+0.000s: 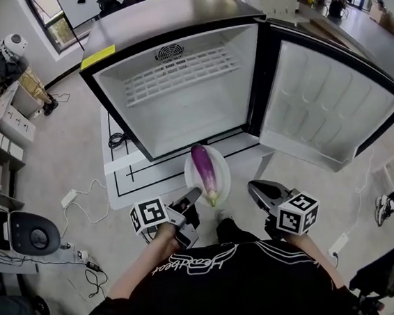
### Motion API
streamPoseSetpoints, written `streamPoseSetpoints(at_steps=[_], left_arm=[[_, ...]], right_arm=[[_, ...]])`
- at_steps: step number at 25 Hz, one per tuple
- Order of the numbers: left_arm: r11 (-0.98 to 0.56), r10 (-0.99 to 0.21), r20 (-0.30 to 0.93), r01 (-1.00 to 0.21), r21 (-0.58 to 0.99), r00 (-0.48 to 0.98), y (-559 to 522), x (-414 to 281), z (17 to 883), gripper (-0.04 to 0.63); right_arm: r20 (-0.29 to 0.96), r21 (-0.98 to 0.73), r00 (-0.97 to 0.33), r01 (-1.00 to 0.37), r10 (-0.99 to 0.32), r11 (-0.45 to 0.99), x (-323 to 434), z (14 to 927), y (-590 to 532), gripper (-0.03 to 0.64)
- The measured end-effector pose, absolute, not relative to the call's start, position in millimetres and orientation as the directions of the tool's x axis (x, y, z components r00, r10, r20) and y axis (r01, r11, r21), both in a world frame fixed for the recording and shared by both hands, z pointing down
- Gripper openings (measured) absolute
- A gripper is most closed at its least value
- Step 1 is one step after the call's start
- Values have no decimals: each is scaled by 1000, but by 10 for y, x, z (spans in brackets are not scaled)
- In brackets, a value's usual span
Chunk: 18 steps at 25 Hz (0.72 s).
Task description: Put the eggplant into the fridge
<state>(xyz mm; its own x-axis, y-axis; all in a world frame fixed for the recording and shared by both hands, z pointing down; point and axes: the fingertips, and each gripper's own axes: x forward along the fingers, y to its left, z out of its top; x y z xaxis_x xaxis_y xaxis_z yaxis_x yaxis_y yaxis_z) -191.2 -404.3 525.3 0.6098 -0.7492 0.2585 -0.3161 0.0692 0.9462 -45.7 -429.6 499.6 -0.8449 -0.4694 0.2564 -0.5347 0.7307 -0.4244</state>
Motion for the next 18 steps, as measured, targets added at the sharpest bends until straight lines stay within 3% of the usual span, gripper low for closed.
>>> streamPoseSetpoints(at_steps=[18], left_arm=[[122,-779,301,-340,933,549,-5071,-2069,5473,31]], right_arm=[[306,-454,-859,-511,-411,730,-673,5296,-5016,6]])
